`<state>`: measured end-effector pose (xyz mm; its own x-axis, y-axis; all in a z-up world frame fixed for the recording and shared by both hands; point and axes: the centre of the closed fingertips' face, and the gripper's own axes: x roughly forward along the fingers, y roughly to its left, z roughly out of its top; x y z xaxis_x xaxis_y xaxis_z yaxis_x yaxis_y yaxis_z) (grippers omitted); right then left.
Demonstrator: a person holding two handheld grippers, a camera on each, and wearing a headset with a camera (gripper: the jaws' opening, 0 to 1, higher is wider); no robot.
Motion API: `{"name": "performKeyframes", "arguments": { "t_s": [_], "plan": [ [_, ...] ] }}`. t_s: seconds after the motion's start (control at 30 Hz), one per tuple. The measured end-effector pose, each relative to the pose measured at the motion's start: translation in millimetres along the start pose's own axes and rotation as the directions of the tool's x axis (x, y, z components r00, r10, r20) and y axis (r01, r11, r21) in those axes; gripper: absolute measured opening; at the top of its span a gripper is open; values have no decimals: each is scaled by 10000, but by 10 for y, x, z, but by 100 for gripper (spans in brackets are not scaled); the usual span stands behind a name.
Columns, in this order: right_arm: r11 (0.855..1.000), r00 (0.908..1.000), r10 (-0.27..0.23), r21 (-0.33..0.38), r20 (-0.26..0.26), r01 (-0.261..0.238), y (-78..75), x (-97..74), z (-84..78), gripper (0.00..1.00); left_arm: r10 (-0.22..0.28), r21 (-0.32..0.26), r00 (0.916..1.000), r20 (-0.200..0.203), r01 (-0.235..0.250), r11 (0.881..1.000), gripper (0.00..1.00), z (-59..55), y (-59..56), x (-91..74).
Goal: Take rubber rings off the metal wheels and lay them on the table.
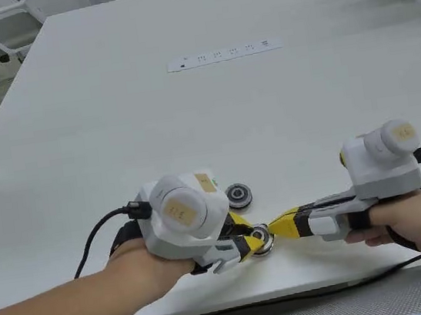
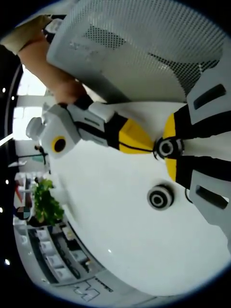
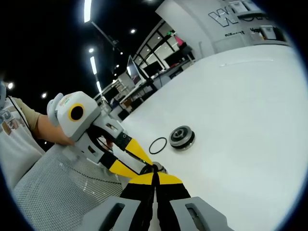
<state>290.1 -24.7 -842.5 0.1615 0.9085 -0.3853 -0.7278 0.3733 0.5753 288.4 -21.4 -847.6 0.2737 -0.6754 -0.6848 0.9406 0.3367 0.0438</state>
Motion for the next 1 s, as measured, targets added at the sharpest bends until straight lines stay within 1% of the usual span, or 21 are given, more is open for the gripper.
{"name": "performKeyframes", "arguments": {
  "t_s": [0.1, 0.2, 0.57, 0.87, 1.0],
  "plan": [
    [9999, 9999, 104, -60, -6, -104, 21, 12, 0, 0, -14, 32, 10000, 2, 14, 10000, 12, -1, 0, 1],
    [9996, 9998, 148, -254, -138, -152, 37, 28, -7, 0, -40, 32, 10000, 8, 40, 10000, 12, 0, 0, 3],
    [9995, 9996, 272, -127, -116, -274, 26, 32, -20, 0, -50, 90, 10000, 16, 50, 9999, 12, -2, -2, 2],
    [9990, 9989, 430, -136, -192, -432, 66, 52, -29, 0, -37, 89, 10000, 27, 37, 10000, 12, 1, -6, -2],
    [9987, 9986, 504, 8, -134, -504, 84, 51, -20, 0, -29, 77, 10000, 32, 29, 10000, 12, 2, -5, -5]
  ]
}}
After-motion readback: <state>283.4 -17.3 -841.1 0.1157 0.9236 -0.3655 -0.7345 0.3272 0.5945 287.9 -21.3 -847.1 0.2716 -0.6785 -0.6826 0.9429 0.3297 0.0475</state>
